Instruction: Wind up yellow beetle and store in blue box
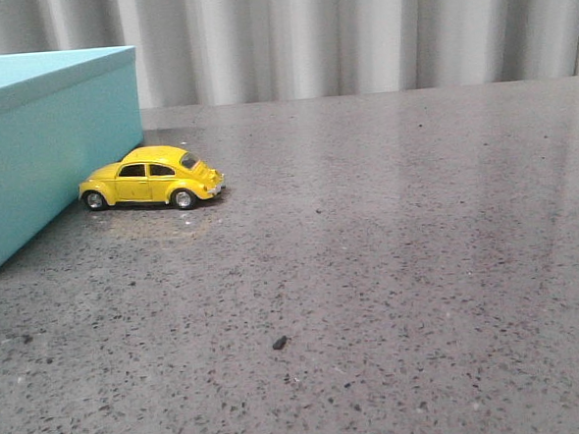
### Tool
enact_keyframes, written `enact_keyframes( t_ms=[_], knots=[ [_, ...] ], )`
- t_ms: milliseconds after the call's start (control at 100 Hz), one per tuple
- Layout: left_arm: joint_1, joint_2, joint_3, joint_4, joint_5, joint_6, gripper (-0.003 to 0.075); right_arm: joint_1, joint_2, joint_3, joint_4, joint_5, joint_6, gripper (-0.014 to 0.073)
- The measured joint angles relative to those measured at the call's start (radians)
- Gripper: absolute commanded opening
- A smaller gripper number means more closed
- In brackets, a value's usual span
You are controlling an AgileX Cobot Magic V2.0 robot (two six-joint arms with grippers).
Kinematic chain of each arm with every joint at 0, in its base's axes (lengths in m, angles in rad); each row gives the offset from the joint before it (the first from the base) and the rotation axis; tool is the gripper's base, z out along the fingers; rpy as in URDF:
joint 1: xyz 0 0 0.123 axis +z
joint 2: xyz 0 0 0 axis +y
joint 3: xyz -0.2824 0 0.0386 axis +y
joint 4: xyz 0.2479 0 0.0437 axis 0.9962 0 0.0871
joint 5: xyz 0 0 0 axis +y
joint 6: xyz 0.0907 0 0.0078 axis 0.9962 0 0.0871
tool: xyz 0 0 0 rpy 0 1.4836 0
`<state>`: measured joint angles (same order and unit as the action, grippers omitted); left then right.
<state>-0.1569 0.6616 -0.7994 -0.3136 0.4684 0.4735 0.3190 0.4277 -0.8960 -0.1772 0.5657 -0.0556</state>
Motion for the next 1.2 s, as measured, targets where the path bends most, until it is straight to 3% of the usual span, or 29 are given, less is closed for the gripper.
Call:
enact_keyframes(
  t_ms=[230,430,670,900,1069,1199],
  knots=[
    [-0.138,0.250,-0.220,0.069,0.190,0.019,0.0482,0.005,0.000,0.000,-0.019,0.000,-0.003,-0.0053],
    [-0.254,0.473,-0.394,0.088,0.241,0.036,0.0482,0.029,0.000,0.000,-0.034,0.009,-0.003,-0.0053],
    [-0.386,0.720,-0.610,0.088,0.307,0.176,0.0482,0.038,0.000,0.000,-0.050,0.017,-0.003,-0.0053],
    [-0.406,0.884,-0.699,0.084,0.331,0.318,0.0482,0.067,0.000,0.000,-0.054,0.042,-0.003,-0.0053],
    [-0.406,0.928,-0.707,0.084,0.385,0.532,0.0456,0.081,0.000,0.002,-0.058,0.053,-0.003,-0.0053],
    [-0.406,0.946,-0.707,0.084,0.430,0.602,0.0452,0.083,0.000,0.011,-0.058,0.062,-0.003,-0.0053]
  ],
)
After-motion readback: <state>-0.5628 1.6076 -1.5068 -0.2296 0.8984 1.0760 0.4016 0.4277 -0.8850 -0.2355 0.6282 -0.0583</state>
